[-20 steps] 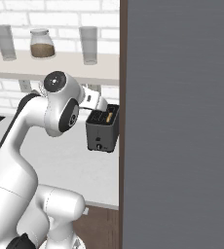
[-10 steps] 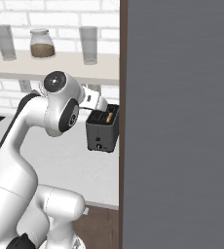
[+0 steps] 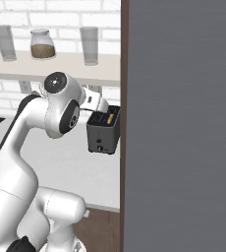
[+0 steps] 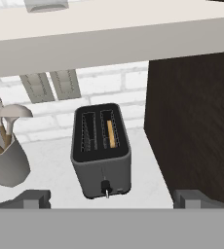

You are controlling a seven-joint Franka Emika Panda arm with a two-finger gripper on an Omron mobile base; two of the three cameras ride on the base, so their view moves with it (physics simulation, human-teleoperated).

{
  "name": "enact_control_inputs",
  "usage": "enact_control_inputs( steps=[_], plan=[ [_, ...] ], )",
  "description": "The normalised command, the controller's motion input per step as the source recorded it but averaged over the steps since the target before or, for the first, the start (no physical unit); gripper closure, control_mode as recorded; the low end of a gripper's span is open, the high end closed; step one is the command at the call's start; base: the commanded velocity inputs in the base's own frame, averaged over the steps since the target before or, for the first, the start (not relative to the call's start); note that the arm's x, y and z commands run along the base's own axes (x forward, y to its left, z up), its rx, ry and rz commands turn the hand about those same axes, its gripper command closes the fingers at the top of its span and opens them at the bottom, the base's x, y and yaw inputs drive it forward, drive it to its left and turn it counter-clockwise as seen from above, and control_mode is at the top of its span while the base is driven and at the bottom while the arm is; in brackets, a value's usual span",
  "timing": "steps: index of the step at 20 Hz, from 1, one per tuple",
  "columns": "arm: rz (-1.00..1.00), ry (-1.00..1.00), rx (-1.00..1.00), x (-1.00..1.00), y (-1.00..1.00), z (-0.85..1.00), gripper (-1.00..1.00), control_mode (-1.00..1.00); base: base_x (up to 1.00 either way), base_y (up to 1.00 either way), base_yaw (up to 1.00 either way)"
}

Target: Start the toaster. Once the lever pops up, take the bread to the plate on the dining counter.

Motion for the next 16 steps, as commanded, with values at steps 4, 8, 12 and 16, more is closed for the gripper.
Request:
enact_control_inputs(
  steps=[4,8,12,16],
  plan=[
    [0.00,0.00,0.00,0.00,0.00,0.00,-1.00,-1.00,0.00,0.00,0.00],
    [0.00,0.00,0.00,0.00,0.00,0.00,-1.00,-1.00,0.00,0.00,0.00],
    [0.00,0.00,0.00,0.00,0.00,0.00,-1.00,-1.00,0.00,0.00,0.00],
    [0.00,0.00,0.00,0.00,0.00,0.00,-1.00,-1.00,0.00,0.00,0.00]
  ],
)
